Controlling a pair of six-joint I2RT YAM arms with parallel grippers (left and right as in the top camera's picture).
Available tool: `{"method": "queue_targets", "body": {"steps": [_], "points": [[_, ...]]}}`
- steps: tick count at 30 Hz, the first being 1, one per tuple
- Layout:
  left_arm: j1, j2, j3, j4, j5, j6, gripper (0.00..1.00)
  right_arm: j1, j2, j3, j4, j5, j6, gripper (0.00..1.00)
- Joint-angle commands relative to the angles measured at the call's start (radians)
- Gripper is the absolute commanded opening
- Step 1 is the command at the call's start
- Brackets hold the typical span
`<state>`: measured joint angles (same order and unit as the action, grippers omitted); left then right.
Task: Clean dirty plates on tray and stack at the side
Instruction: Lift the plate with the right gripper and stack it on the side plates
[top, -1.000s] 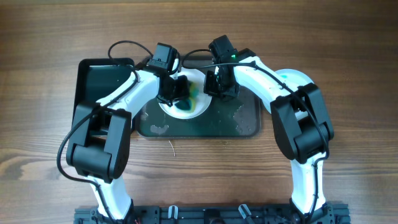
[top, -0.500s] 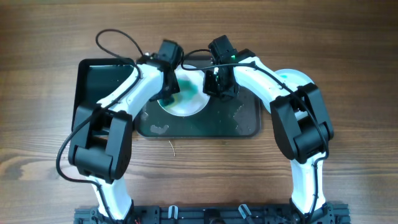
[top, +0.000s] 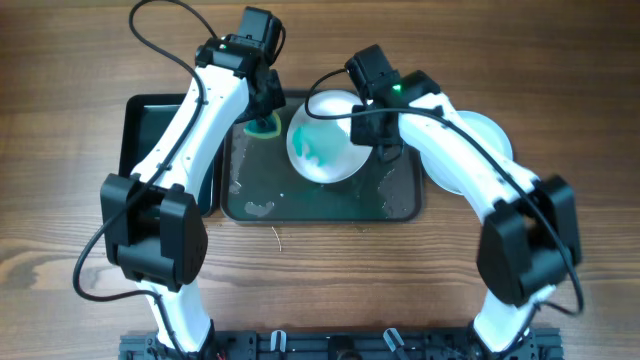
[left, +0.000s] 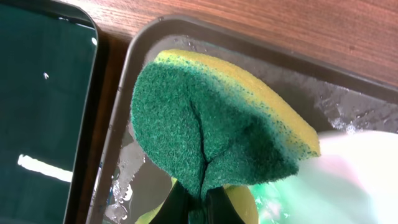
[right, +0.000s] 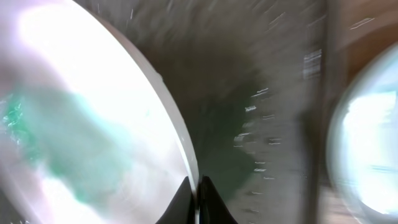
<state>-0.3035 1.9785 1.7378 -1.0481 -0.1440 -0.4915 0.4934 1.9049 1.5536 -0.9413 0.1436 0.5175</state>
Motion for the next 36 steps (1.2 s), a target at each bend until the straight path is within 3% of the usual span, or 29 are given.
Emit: {"method": "queue_targets", "body": {"steps": [1, 15, 20, 24, 27, 29, 32, 36], "points": [[0.007, 0.0, 0.01, 0.006, 0.01, 0.016, 0.04, 0.069, -0.114, -0.002, -0.055, 0.343, -0.016, 0.04], [0.007, 0.0, 0.009, 0.0, 0.01, 0.016, 0.04, 0.379, -0.213, -0.002, -0.19, 1.09, -0.021, 0.04], [0.007, 0.0, 0.009, -0.001, 0.01, 0.016, 0.04, 0.437, -0.213, -0.002, -0.208, 1.186, -0.017, 0.04], [0.007, 0.0, 0.009, -0.001, 0.01, 0.016, 0.04, 0.419, -0.213, -0.002, -0.214, 1.032, 0.036, 0.04], [0.007, 0.0, 0.009, -0.005, 0.01, 0.016, 0.04, 0.337, -0.213, -0.002, -0.211, 0.66, 0.04, 0.04], [0.007, 0.0, 0.009, -0.011, 0.01, 0.016, 0.04, 0.233, -0.213, -0.002, -0.202, 0.383, 0.039, 0.04], [0.007, 0.0, 0.009, -0.013, 0.01, 0.016, 0.04, 0.079, -0.215, -0.002, -0.183, 0.182, 0.008, 0.04], [0.007, 0.0, 0.009, -0.013, 0.01, 0.016, 0.04, -0.205, -0.222, -0.002, -0.146, -0.188, -0.163, 0.04]]}}
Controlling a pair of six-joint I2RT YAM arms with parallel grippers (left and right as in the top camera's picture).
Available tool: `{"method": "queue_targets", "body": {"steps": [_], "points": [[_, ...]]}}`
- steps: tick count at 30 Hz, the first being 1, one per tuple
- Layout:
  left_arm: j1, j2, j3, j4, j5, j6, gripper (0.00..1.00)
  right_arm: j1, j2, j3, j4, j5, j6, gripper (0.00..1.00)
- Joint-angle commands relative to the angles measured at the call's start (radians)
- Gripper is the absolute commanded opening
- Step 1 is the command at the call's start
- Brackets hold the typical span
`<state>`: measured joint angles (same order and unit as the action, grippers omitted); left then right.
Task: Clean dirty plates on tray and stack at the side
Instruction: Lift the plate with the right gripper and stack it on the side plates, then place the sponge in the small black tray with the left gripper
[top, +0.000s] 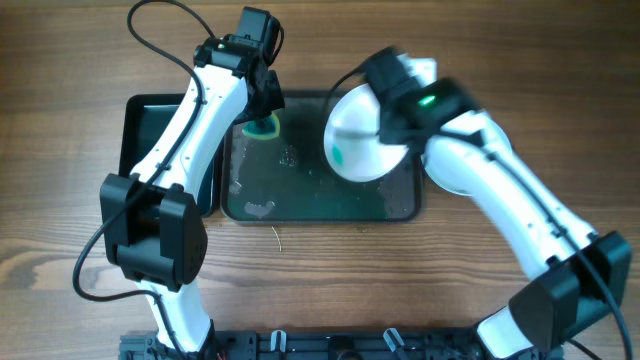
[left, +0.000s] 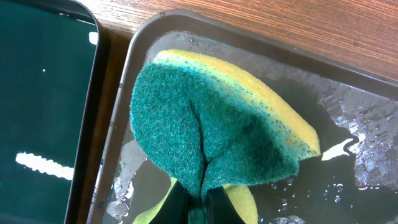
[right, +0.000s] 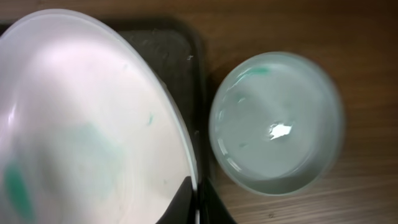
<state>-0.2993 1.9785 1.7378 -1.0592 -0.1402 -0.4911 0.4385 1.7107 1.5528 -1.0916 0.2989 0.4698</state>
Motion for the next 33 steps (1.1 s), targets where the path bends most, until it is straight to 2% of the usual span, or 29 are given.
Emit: {"method": "queue_targets", "body": {"steps": [1, 6, 10, 13, 18, 19, 20, 24, 27, 30, 33], "points": [[0.003, 0.0, 0.009, -0.003, 0.006, 0.016, 0.04, -0.226, -0.027, -0.003, -0.007, -0.386, -0.147, 0.04], [0.003, 0.0, 0.009, -0.003, 0.006, 0.016, 0.04, -0.562, -0.027, -0.082, -0.018, -0.397, -0.227, 0.04], [0.002, 0.0, 0.009, -0.003, 0.01, 0.016, 0.04, -0.715, -0.026, -0.22, 0.093, -0.379, -0.233, 0.04], [0.0, 0.0, 0.009, -0.003, 0.01, 0.016, 0.04, -0.752, -0.026, -0.328, 0.204, -0.372, -0.232, 0.04], [0.0, -0.006, 0.011, -0.011, 0.015, 0.05, 0.04, -0.75, -0.024, -0.39, 0.246, -0.341, -0.209, 0.05], [0.0, -0.013, 0.014, -0.019, 0.017, 0.053, 0.04, -0.75, -0.024, -0.389, 0.24, -0.365, -0.22, 0.08], [0.0, -0.032, 0.03, -0.045, 0.017, 0.071, 0.04, -0.748, -0.024, -0.389, 0.229, -0.449, -0.285, 0.34], [0.027, -0.13, 0.103, -0.17, 0.016, 0.127, 0.04, -0.716, -0.026, -0.317, 0.154, -0.544, -0.348, 0.58], [0.085, -0.226, 0.108, -0.276, 0.016, 0.169, 0.04, -0.662, -0.026, -0.197, 0.059, -0.548, -0.374, 0.66], [0.164, -0.252, 0.108, -0.363, 0.016, 0.245, 0.04, -0.59, -0.027, -0.12, 0.035, -0.592, -0.373, 0.73], [0.251, -0.233, 0.053, -0.344, 0.016, 0.352, 0.04, -0.497, -0.026, -0.113, 0.063, -0.61, -0.373, 0.75]]}}
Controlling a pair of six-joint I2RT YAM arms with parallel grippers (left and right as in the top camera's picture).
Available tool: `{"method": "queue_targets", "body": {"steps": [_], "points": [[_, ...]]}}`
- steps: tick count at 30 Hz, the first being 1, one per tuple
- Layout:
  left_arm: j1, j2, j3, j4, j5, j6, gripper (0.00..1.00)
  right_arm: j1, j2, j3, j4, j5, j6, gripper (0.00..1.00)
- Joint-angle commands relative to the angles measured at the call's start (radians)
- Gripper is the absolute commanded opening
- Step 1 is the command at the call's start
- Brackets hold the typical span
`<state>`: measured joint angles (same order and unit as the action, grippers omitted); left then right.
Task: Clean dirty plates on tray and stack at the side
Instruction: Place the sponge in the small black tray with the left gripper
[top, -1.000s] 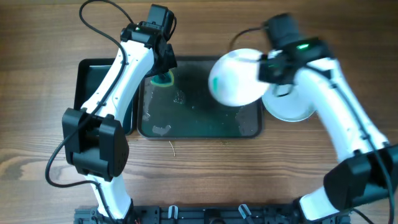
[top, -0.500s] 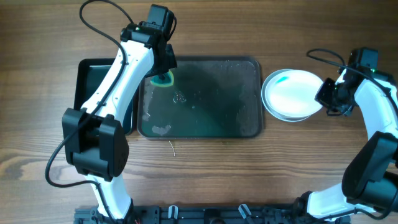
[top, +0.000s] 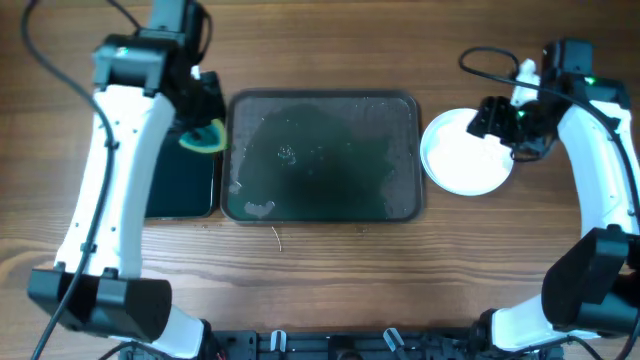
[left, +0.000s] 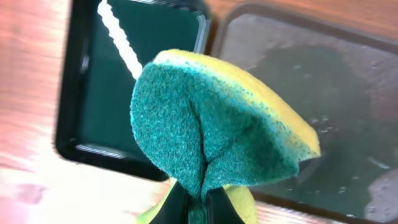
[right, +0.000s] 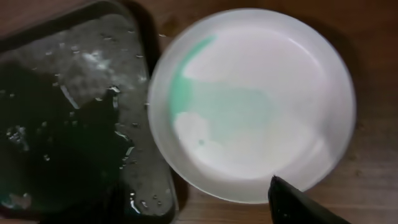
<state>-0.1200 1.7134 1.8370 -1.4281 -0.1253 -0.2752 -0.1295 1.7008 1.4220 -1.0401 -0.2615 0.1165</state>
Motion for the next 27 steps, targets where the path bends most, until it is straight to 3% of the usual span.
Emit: {"method": "queue_targets", "body": {"steps": [1, 5, 13, 16, 18, 19, 21, 22, 23, 27], "points": [[0.087, 0.039, -0.074, 0.043, 0.002, 0.167, 0.04, 0.089, -0.016, 0.018, 0.013, -0.047, -0.021, 0.75], [0.131, 0.058, -0.238, 0.181, 0.001, 0.303, 0.04, 0.147, -0.016, 0.018, 0.015, -0.024, -0.021, 0.77], [0.212, 0.068, -0.568, 0.598, 0.002, 0.294, 0.06, 0.172, -0.016, 0.018, 0.002, -0.024, -0.023, 0.77], [0.215, 0.068, -0.601, 0.662, 0.002, 0.294, 0.35, 0.172, -0.016, 0.018, -0.015, -0.024, -0.023, 0.77], [0.214, 0.064, -0.598, 0.669, 0.002, 0.294, 0.61, 0.172, -0.016, 0.018, -0.016, -0.024, -0.023, 0.79], [0.214, 0.056, -0.587, 0.665, 0.001, 0.294, 0.83, 0.172, -0.017, 0.018, -0.016, -0.025, -0.021, 0.82], [0.214, 0.032, -0.546, 0.626, 0.001, 0.294, 0.92, 0.172, -0.026, 0.018, -0.02, -0.026, -0.008, 0.86], [0.214, 0.015, -0.51, 0.587, 0.002, 0.292, 0.92, 0.172, -0.042, 0.018, -0.024, -0.028, -0.009, 0.94], [0.208, -0.02, -0.436, 0.509, 0.002, 0.266, 1.0, 0.172, -0.068, 0.018, -0.027, -0.028, -0.009, 1.0], [0.187, -0.127, -0.325, 0.426, 0.005, 0.185, 1.0, 0.172, -0.209, 0.018, -0.048, -0.027, -0.01, 1.0]]}}
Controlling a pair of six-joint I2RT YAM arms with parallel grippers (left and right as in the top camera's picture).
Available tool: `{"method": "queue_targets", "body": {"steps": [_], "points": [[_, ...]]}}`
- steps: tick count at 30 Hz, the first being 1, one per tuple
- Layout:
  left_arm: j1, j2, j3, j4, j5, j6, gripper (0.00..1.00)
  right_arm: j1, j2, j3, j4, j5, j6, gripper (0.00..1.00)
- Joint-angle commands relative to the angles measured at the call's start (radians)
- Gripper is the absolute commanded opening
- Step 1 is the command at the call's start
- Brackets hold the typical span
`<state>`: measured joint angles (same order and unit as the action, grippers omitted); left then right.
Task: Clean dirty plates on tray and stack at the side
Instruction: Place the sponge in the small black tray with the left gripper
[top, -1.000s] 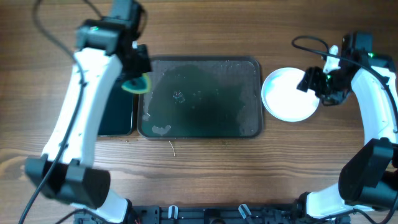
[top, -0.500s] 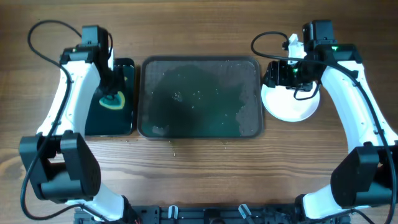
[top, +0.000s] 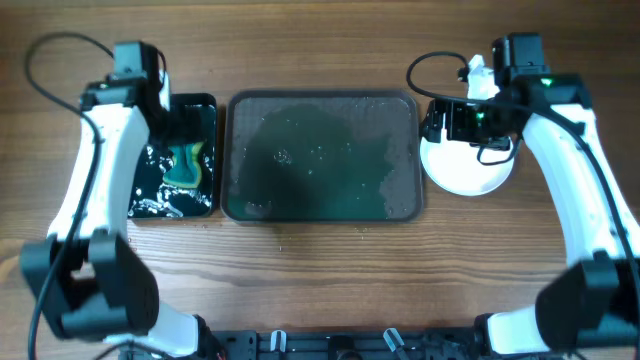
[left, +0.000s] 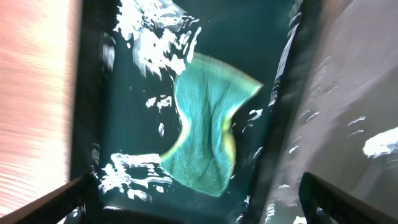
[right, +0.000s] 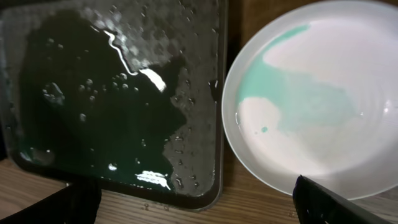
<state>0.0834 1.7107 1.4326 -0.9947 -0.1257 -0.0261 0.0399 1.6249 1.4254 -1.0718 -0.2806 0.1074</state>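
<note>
The grey tray (top: 320, 155) sits mid-table, wet, with no plates on it; its rim (right: 217, 124) also shows in the right wrist view. Just to its right lies a white plate (top: 470, 170) carrying a green smear (right: 298, 99). My right gripper (top: 450, 120) hovers open over the gap between tray and plate, its fingers (right: 339, 202) wide apart. The yellow-green sponge (top: 185, 165) lies loose in the water of the black basin (top: 140, 200). Above it my left gripper (top: 162, 125) is open, and the sponge (left: 208, 140) lies clear of its fingers (left: 348, 199).
The basin stands directly against the tray's left side, and its wall (left: 93, 93) is splashed with water. Puddles cover the tray floor. Bare wooden table (top: 320, 270) surrounds everything, and both arm bases sit at the front edge.
My left gripper has let go of the sponge, which now lies in the basin water. The right gripper has shifted left, from the plate's right side to its left edge.
First my right gripper held the smeared plate tilted on the tray while the left held the sponge at the tray's back-left corner. Then the plate was near the tray's right end. Later it lay released on another plate beside the tray. Now the sponge is in the basin.
</note>
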Motion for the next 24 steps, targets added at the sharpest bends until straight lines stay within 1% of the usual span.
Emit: {"method": "queue_targets", "body": {"steps": [1, 5, 7, 9, 12, 15, 17, 21, 23, 24], "points": [[-0.016, -0.143, 0.08, -0.008, 0.006, -0.064, 1.0, 0.003, -0.174, 0.015, -0.029, -0.009, 0.0, 1.0], [-0.016, -0.174, 0.08, -0.009, 0.006, -0.064, 1.0, 0.003, -0.383, 0.015, -0.085, -0.009, 0.024, 1.0], [-0.016, -0.173, 0.079, -0.009, 0.006, -0.064, 1.0, 0.003, -0.459, 0.014, -0.099, -0.009, 0.059, 1.0], [-0.016, -0.173, 0.079, -0.009, 0.006, -0.064, 1.0, 0.003, -0.531, 0.014, -0.096, -0.009, 0.06, 1.0], [-0.016, -0.174, 0.079, -0.009, 0.006, -0.064, 1.0, 0.003, -0.591, 0.014, -0.112, -0.001, 0.05, 0.99], [-0.016, -0.173, 0.079, -0.009, 0.006, -0.064, 1.0, 0.003, -0.611, 0.014, -0.142, 0.021, 0.046, 1.0], [-0.016, -0.173, 0.079, -0.009, 0.006, -0.064, 1.0, 0.003, -0.612, 0.014, -0.141, 0.005, 0.015, 1.0], [-0.016, -0.173, 0.079, -0.009, 0.006, -0.064, 1.0, 0.003, -0.616, 0.005, -0.04, -0.072, -0.089, 1.0], [-0.016, -0.173, 0.079, -0.009, 0.006, -0.064, 1.0, 0.003, -0.66, -0.042, 0.061, -0.072, -0.107, 1.0], [-0.016, -0.173, 0.079, -0.009, 0.006, -0.064, 1.0, 0.009, -0.716, -0.106, 0.163, -0.06, -0.108, 1.0]]}}
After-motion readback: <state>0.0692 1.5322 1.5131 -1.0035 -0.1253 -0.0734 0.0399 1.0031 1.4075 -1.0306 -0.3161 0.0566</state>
